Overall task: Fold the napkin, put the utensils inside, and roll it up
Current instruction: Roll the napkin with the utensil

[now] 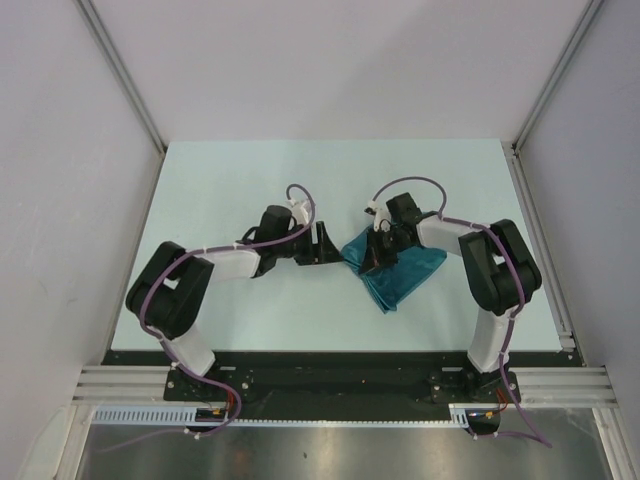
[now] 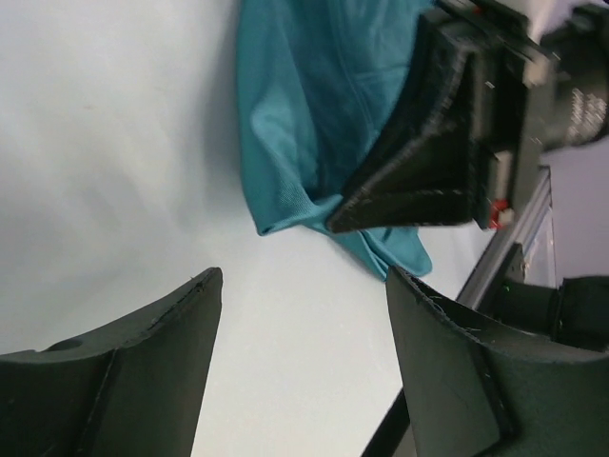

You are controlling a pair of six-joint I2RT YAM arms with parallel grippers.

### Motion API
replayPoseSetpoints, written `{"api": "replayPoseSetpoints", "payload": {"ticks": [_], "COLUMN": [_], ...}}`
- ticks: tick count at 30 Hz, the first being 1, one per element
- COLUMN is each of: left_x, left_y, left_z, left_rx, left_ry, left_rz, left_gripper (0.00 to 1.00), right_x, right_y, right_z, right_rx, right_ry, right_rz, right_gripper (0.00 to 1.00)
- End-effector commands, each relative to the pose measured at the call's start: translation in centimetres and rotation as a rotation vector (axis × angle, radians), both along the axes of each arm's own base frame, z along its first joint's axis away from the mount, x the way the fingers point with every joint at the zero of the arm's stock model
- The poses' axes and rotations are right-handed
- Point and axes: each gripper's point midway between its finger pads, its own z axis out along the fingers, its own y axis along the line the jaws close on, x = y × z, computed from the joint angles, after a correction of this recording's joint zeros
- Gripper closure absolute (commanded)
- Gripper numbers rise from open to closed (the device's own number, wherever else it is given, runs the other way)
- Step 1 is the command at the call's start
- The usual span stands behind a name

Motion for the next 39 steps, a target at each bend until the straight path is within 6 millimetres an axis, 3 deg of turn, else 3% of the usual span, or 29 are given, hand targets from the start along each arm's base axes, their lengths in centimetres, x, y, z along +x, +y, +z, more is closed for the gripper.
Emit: {"api": "replayPoseSetpoints", "payload": {"ticks": [1, 9, 19, 25, 35, 39], "left_x": [-2.0, -3.7, -1.6, 0.3, 2.0, 2.1], "left_y": [-1.7, -4.7, -8.7, -9.6, -9.6, -9.2], "left_z": [2.3, 2.1, 3.1, 2.8, 0.7, 2.7], "left_rx": [-0.079, -0.139, -0.232, -0.235, -0.174, -0.205], "left_ry": [-0.024, 0.044, 0.009, -0.014, -0.049, -0.092], "left_rz": [-0.116, -0.233, -0.234, -0.199, -0.162, -0.164], "left_gripper": [0.26, 0.26, 0.26, 0.26, 0.26, 0.26], "right_x": [0.5, 1.3, 1.4, 1.3, 1.3, 1.3], "right_y": [0.0, -1.7, -2.2, -2.1, -1.9, -1.8], "right_z": [0.5, -0.6, -1.1, -1.2, -1.1, -1.0], "right_rx": [0.082, 0.097, 0.107, 0.121, 0.128, 0.134], "right_ry": [0.054, 0.097, 0.116, 0.130, 0.137, 0.140], "right_rz": [0.014, -0.031, -0.041, -0.041, -0.047, -0.052], "right_gripper": [1.00, 1.00, 1.00, 1.00, 1.00, 1.00]}}
